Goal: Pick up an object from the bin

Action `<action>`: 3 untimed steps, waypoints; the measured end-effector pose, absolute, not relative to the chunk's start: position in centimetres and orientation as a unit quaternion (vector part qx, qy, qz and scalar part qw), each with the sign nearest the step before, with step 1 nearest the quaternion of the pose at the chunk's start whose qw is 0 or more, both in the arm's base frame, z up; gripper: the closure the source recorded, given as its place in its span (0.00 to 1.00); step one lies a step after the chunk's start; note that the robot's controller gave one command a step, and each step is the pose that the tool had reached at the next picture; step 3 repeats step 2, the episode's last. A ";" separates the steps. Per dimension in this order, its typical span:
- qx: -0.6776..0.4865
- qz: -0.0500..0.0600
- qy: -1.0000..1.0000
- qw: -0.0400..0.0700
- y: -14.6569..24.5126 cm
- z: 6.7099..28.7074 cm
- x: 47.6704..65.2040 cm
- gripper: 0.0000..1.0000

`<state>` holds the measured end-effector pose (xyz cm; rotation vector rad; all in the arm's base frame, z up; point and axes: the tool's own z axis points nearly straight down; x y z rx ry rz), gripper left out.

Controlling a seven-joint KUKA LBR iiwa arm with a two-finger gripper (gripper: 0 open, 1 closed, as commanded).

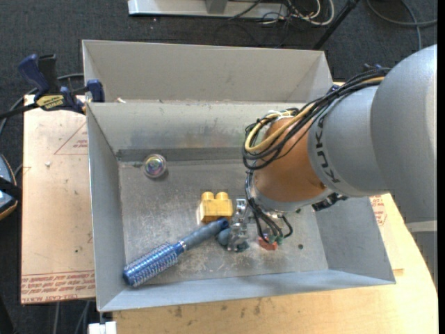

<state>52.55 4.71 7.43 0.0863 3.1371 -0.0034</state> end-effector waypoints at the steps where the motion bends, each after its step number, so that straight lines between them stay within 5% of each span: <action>1: -0.043 0.001 0.999 0.006 7.1 28.4 52.9 1.00; 2: -0.222 0.000 0.975 0.004 8.9 38.8 54.6 1.00; 3: -0.222 0.000 0.975 0.004 8.9 38.8 54.6 1.00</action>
Offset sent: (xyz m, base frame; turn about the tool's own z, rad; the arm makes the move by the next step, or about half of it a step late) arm 0.0012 0.0232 0.2047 -0.1410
